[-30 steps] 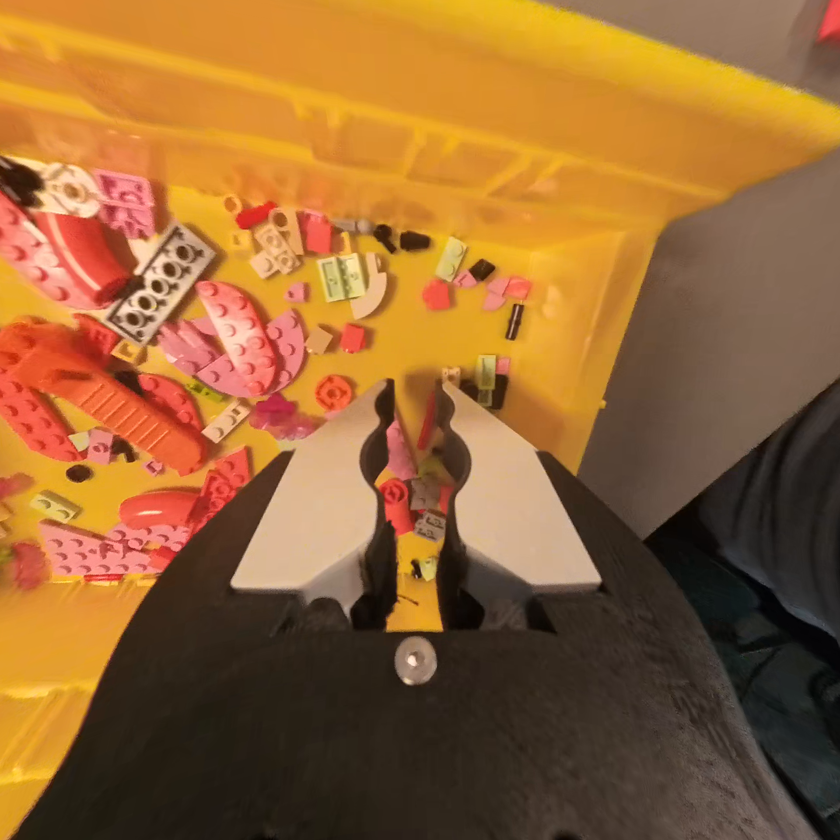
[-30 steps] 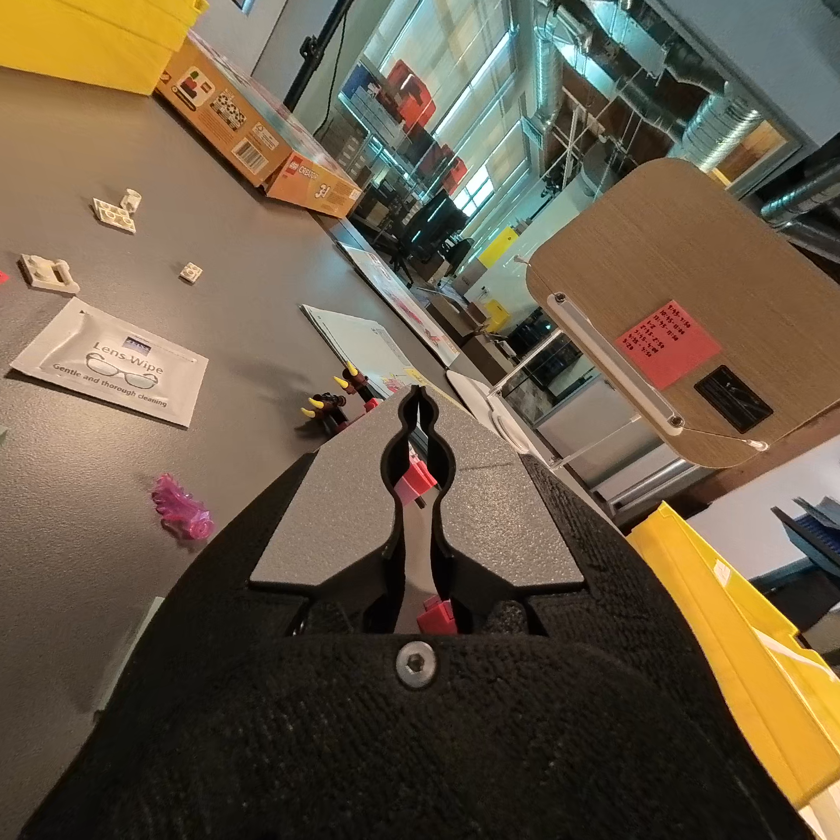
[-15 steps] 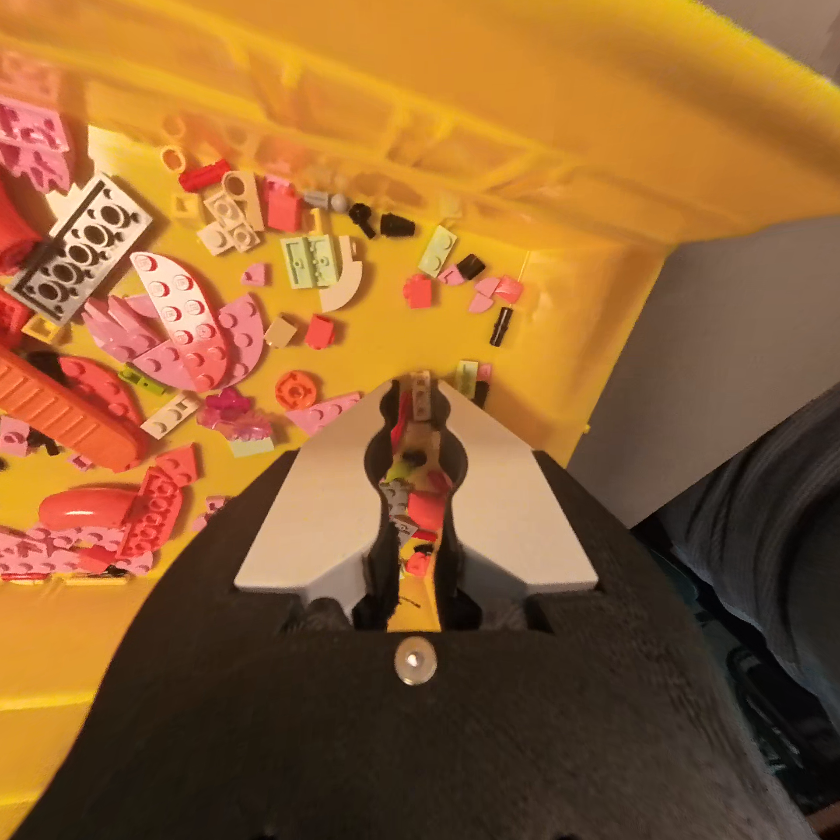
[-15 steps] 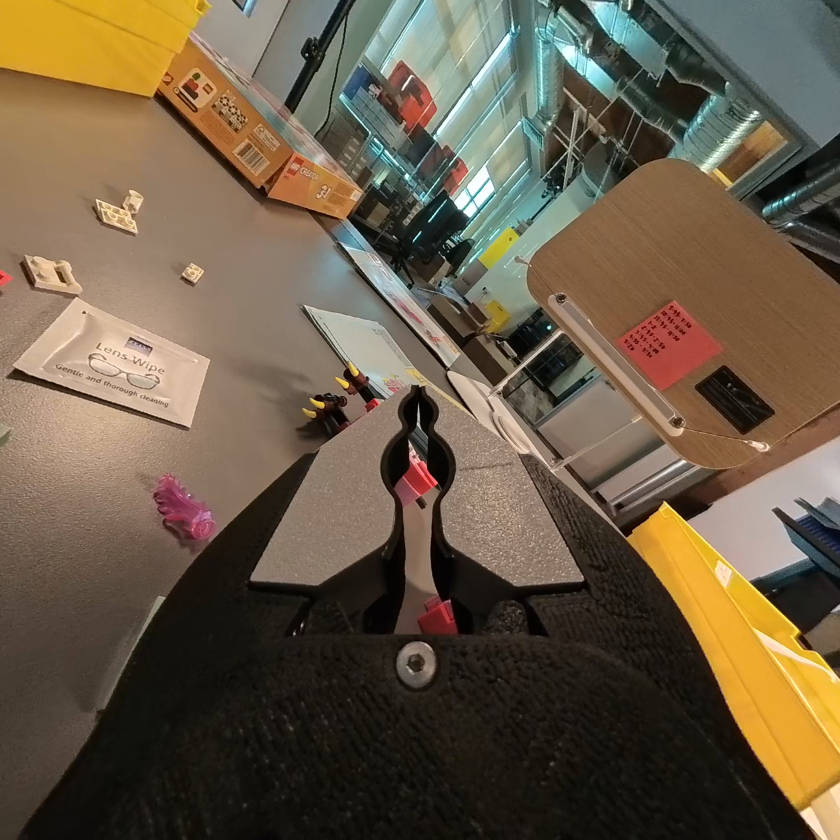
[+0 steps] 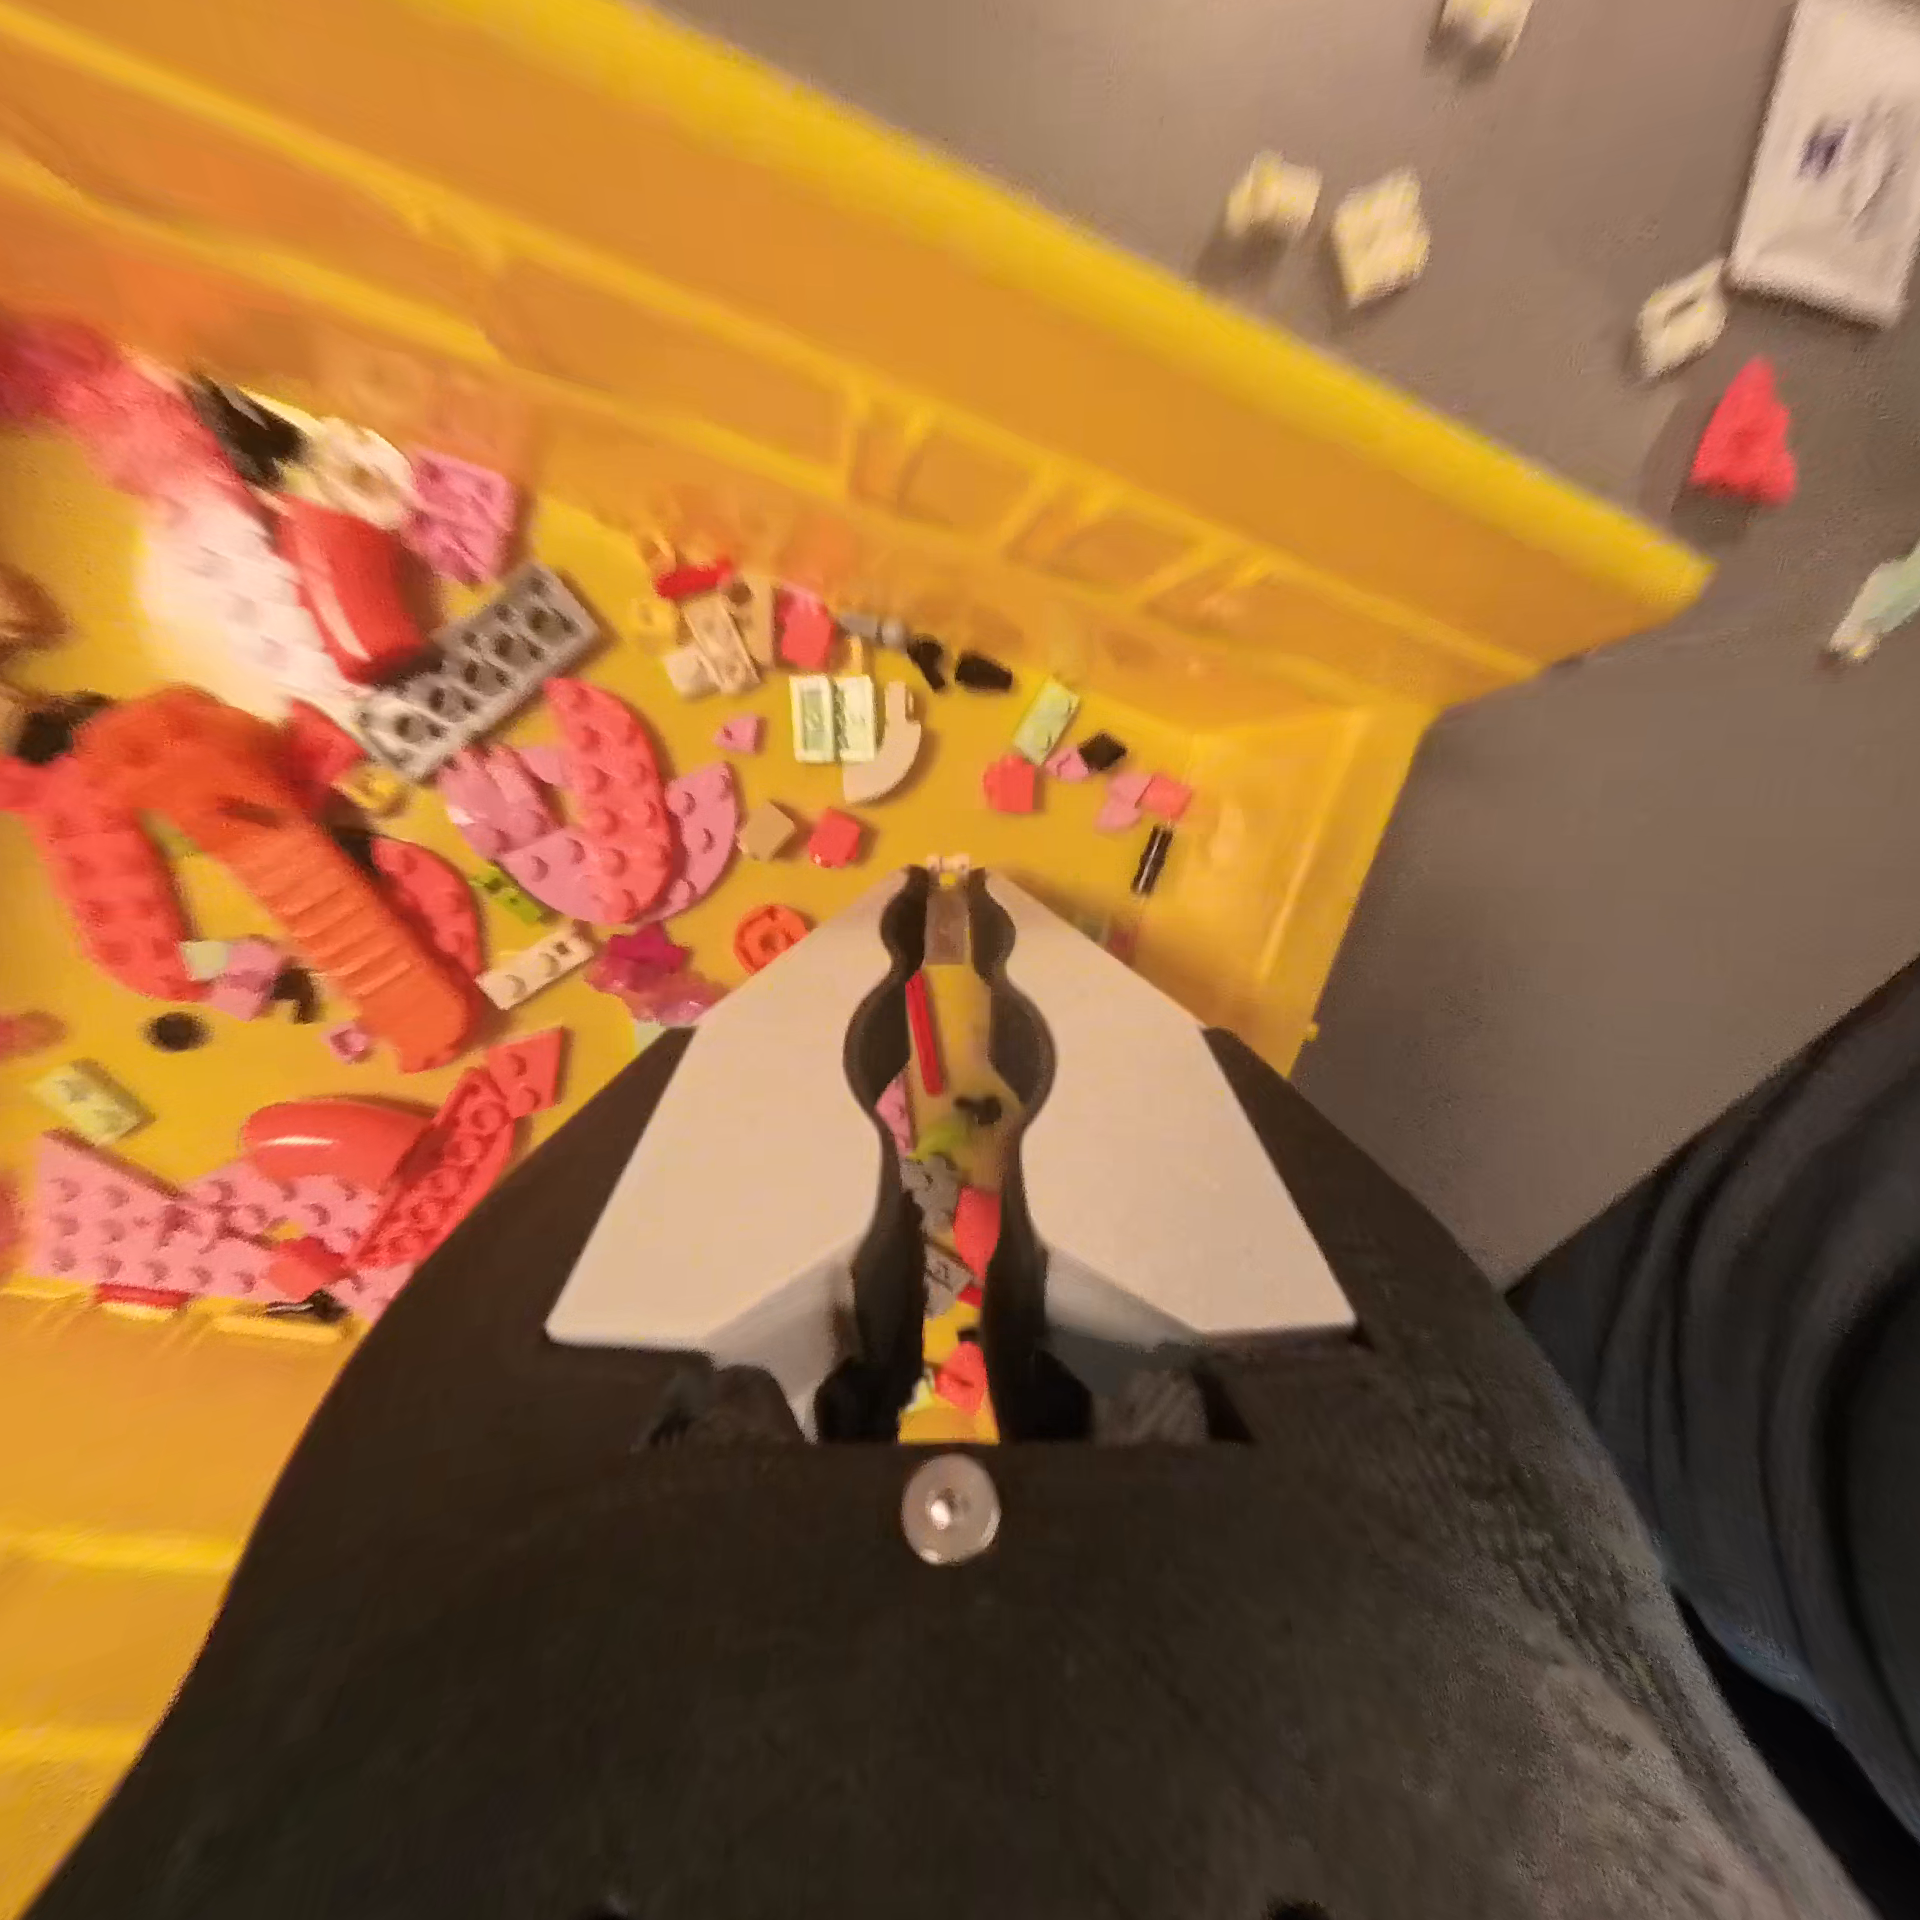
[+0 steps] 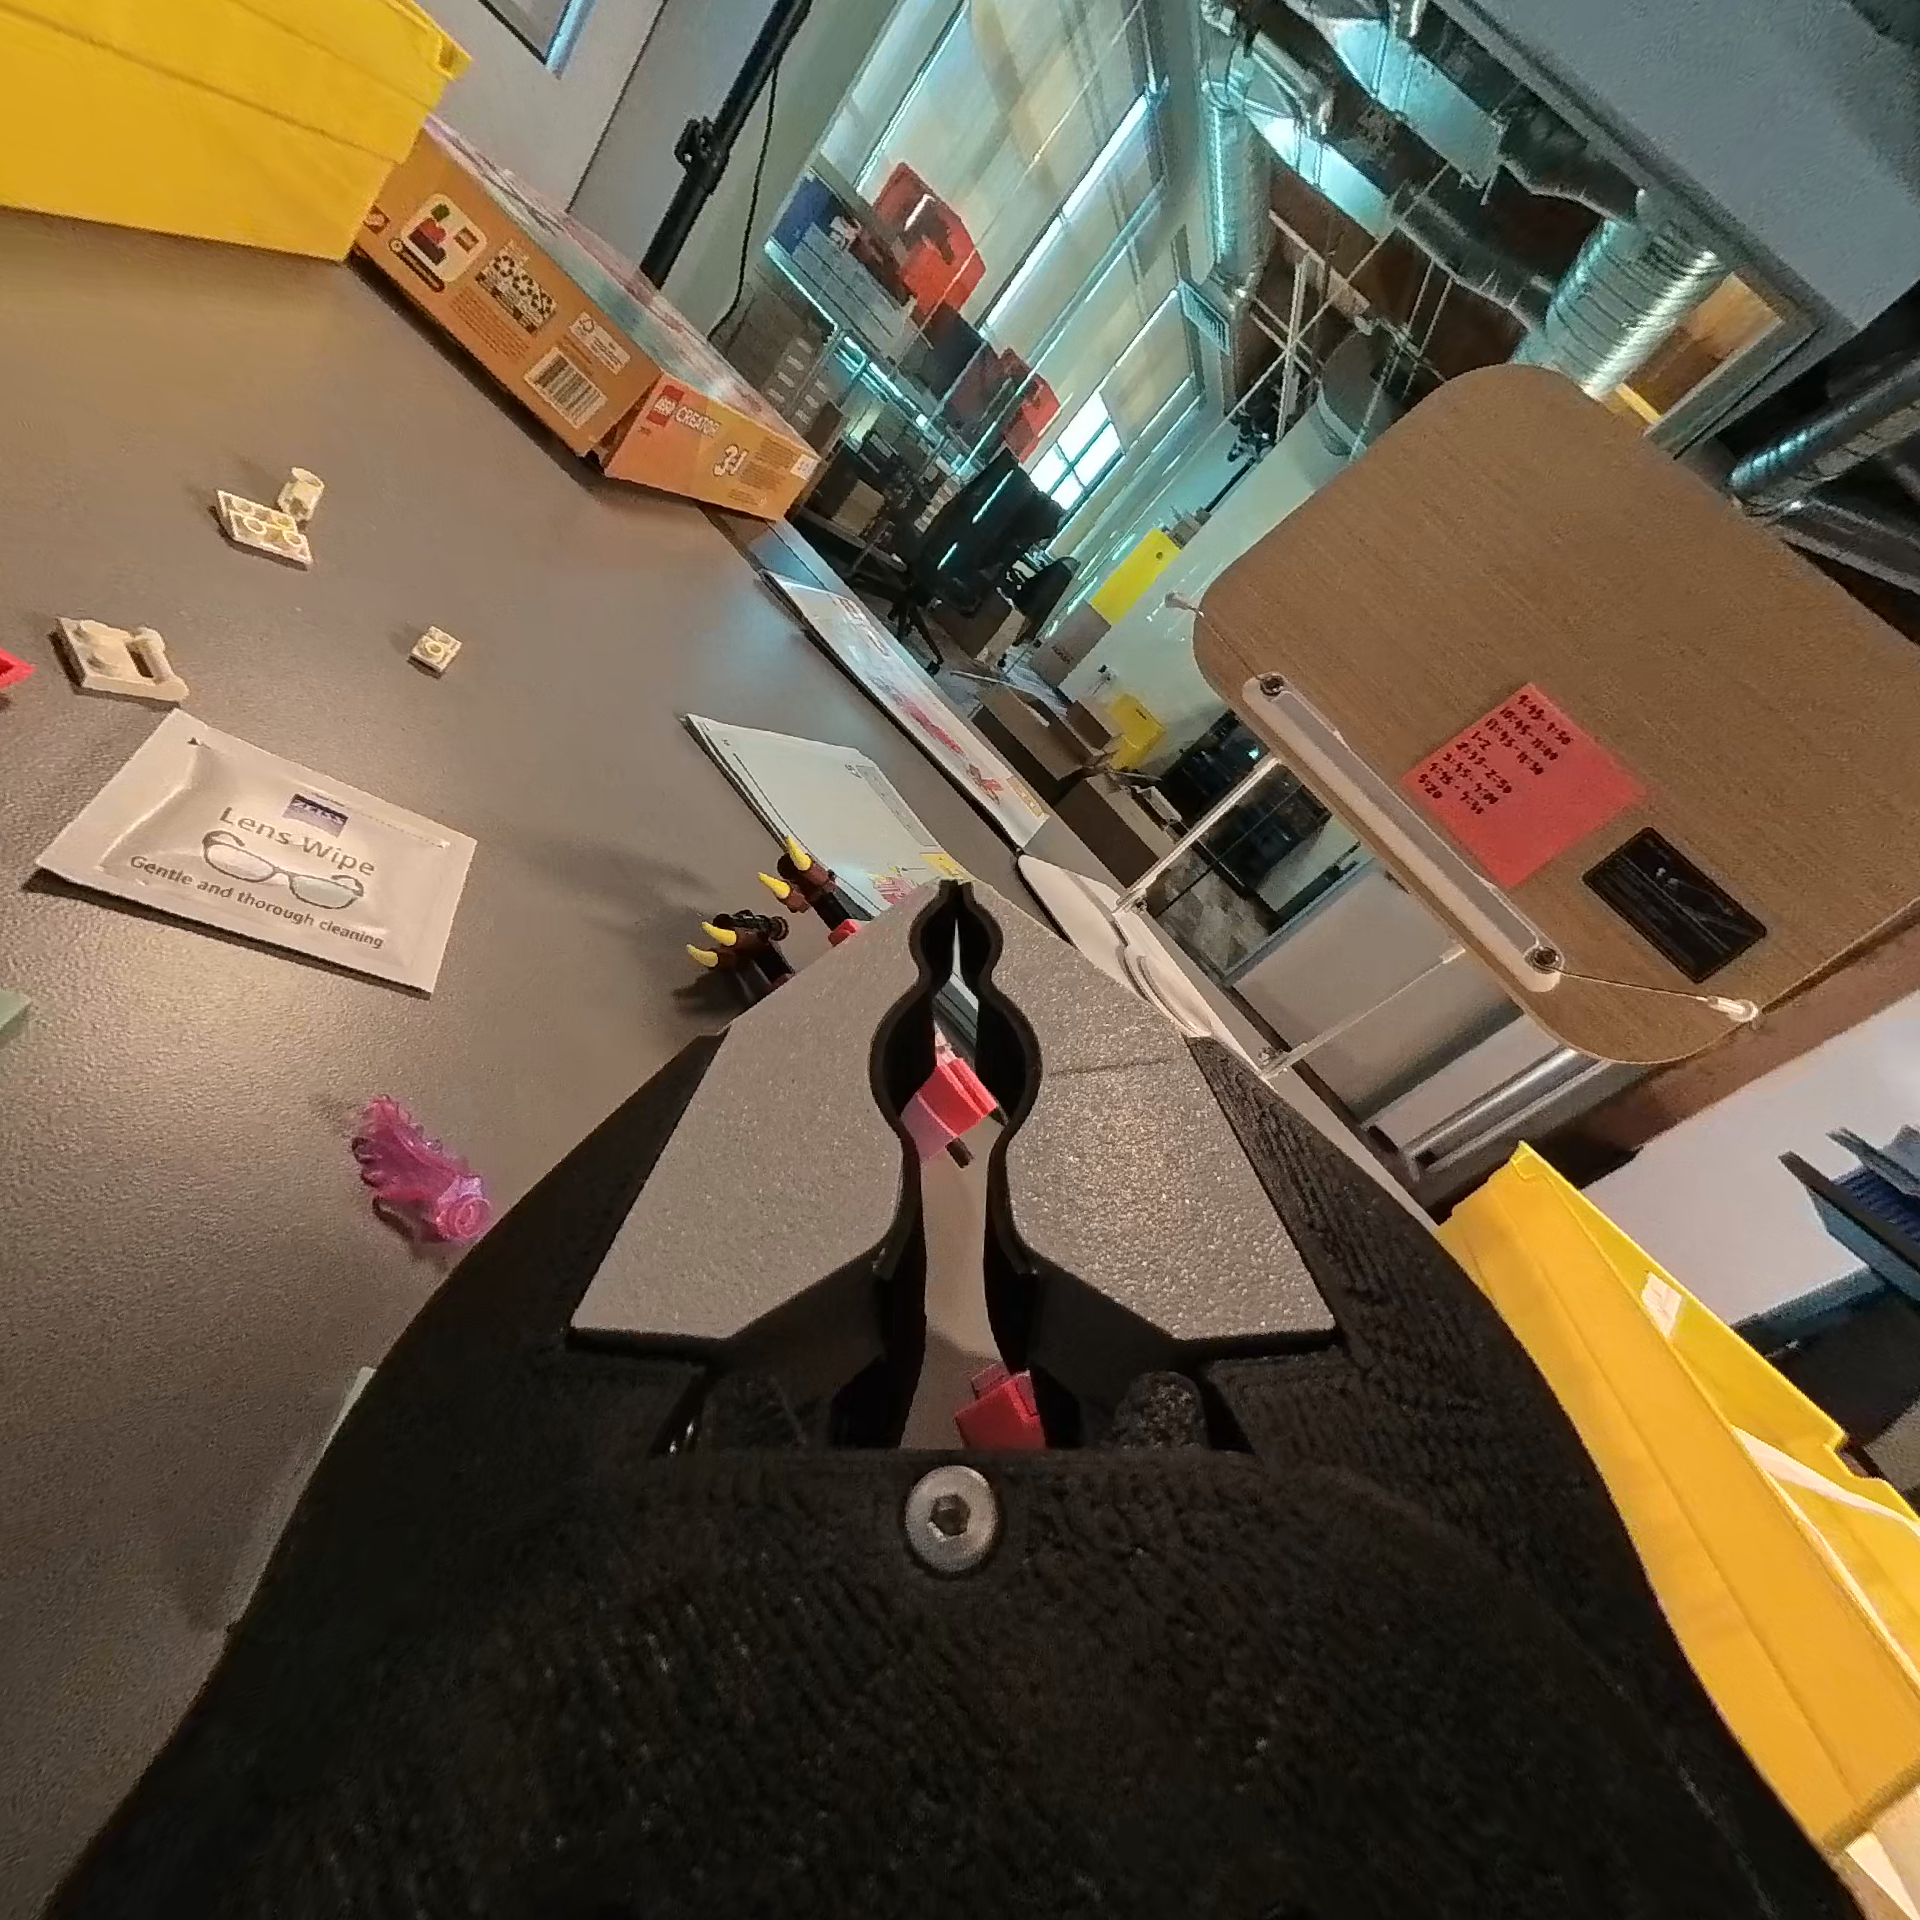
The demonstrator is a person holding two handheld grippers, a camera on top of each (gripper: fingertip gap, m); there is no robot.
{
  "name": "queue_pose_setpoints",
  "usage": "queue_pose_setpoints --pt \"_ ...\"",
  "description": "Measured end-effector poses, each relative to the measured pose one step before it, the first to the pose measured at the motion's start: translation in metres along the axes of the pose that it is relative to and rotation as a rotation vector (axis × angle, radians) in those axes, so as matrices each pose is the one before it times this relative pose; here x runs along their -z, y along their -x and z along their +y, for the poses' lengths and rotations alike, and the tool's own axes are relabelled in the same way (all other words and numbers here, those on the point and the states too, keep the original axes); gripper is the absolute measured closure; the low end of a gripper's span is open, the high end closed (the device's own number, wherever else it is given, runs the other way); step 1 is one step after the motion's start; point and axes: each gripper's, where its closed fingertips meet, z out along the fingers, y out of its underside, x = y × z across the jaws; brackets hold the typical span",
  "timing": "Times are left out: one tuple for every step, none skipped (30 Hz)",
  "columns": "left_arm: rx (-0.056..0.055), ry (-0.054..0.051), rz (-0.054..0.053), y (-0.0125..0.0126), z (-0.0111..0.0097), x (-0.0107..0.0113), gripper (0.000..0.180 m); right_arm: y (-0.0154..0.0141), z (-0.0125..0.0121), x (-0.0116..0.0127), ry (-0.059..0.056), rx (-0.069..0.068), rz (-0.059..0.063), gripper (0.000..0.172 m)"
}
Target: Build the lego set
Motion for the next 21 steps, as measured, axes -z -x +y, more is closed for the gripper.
queue_pose_setpoints --pt "-0.0052 -0.0817 -0.0351 0.00032 -0.01069 0.01155 0.174 -0.00089 -0.00029 0.00027 -0.0024 -0.0043 0.0037 0.172" --pt "-0.0090 -0.0943 -0.0326 -0.00216 -0.01316 0.01306 0.174 -0.00096 -0.00029 0.00032 -0.0028 -0.0060 0.0034 0.172" --pt "-0.0171 -0.0988 -0.0242 -0.00532 -0.01438 0.01351 0.173 -0.00101 -0.00018 0.00033 -0.0024 -0.0071 0.0028 0.172" --pt "-0.0276 -0.1053 -0.0290 -0.00664 -0.01593 0.01293 0.173 -0.00119 -0.00018 0.00028 -0.0026 -0.0077 0.0028 0.172" --pt "-0.0340 -0.1163 -0.0403 -0.00605 -0.01749 0.01123 0.173 -0.00128 -0.00027 0.00044 -0.0032 -0.0082 0.0035 0.172" --pt "-0.0312 -0.1315 -0.0474 -0.00514 -0.01862 0.00916 0.173 -0.00141 -0.00016 0.00045 -0.0028 -0.0089 0.0042 0.172" --pt "-0.0265 -0.1340 -0.0216 -0.00920 -0.01710 0.00598 0.173 -0.00178 0.00005 0.00061 -0.0015 -0.0093 0.0053 0.172" --pt "-0.0196 -0.1223 0.0211 -0.01654 -0.01336 0.00280 0.174 -0.00219 0.00042 0.00078 -0.0003 -0.0095 0.0077 0.172" --pt "-0.0101 -0.0978 0.0330 -0.01917 -0.00828 -0.00050 0.174 -0.00256 0.00056 0.00089 0.0005 -0.0098 0.0087 0.172" --pt "-0.0054 -0.0682 0.0218 -0.01791 -0.00289 -0.00304 0.174 -0.00281 0.00060 0.00117 0.0004 -0.0084 0.0098 0.172" --pt "-0.0063 -0.0447 0.0104 -0.01605 0.00123 -0.00461 0.174 -0.00318 0.00052 0.00142 -0.0001 -0.0070 0.0114 0.172" --pt "0.0003 -0.0338 0.0042 -0.01461 0.00297 -0.00542 0.174 -0.00312 0.00036 0.00162 -0.0013 -0.0070 0.0114 0.172" --pt "0.0062 -0.0351 0.0144 -0.01516 0.00282 -0.00562 0.174 -0.00311 -0.00008 0.00169 -0.0028 -0.0075 0.0110 0.172" --pt "0.0016 -0.0320 0.0149 -0.01409 0.00281 -0.00597 0.174 -0.00309 -0.00002 0.00183 -0.0032 -0.0084 0.0108 0.172" --pt "0.0003 -0.0212 0.0020 -0.01075 0.00350 -0.00641 0.174 -0.00303 -0.00026 0.00166 -0.0036 -0.0091 0.0098 0.172" --pt "-0.0037 -0.0195 0.0028 -0.00979 0.00332 -0.00656 0.174 -0.00295 -0.00028 0.00167 -0.0046 -0.0090 0.0087 0.172" --pt "-0.0089 -0.0168 0.0103 -0.01003 0.00374 -0.00659 0.174 -0.00280 -0.00056 0.00182 -0.0063 -0.0093 0.0072 0.172" --pt "-0.0189 -0.0016 0.0091 -0.00893 0.00614 -0.00672 0.174 -0.00278 -0.00087 0.00173 -0.0078 -0.0113 0.0058 0.172" --pt "-0.0370 0.0096 -0.0040 -0.00678 0.00856 -0.00611 0.174 -0.00194 -0.00105 0.00161 -0.0091 -0.0152 0.0010 0.172" --pt "-0.0613 0.0149 -0.0099 -0.00613 0.00955 -0.00529 0.174 -0.00032 -0.00163 0.00125 -0.0117 -0.0188 -0.0082 0.172" --pt "-0.0752 0.0395 -0.0003 -0.00649 0.00681 -0.00402 0.174 0.00124 -0.00257 0.00125 -0.0162 -0.0186 -0.0173 0.172"
